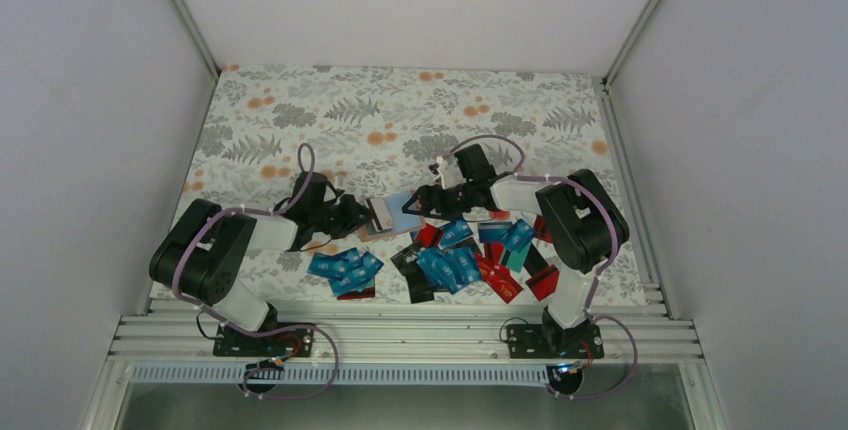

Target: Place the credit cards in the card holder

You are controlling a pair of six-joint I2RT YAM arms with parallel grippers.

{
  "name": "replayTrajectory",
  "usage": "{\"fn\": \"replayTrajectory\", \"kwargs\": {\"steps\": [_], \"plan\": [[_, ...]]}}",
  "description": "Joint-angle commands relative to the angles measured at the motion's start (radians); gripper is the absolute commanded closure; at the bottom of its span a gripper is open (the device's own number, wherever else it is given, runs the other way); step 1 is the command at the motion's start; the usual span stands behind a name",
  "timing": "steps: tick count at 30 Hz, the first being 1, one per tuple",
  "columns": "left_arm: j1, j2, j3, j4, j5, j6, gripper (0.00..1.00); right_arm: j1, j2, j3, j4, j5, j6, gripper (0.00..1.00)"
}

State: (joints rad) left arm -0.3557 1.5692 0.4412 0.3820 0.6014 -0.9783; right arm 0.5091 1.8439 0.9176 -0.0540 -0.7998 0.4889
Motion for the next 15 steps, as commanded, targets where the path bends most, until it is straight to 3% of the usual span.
{"fn": "replayTrajectory", "kwargs": {"steps": [1,15], "plan": [[-0.011,-0.004,-0.006,-0.018,-0.022,-0.018,0.98,0.001,-0.011,-0.020,-0.016,0.007,0.003,0.09],[-0.054,0.041,0.016,0.034,-0.023,-0.060,0.98,0.001,-0.022,-0.032,-0.019,0.002,-0.001,0.09]]}}
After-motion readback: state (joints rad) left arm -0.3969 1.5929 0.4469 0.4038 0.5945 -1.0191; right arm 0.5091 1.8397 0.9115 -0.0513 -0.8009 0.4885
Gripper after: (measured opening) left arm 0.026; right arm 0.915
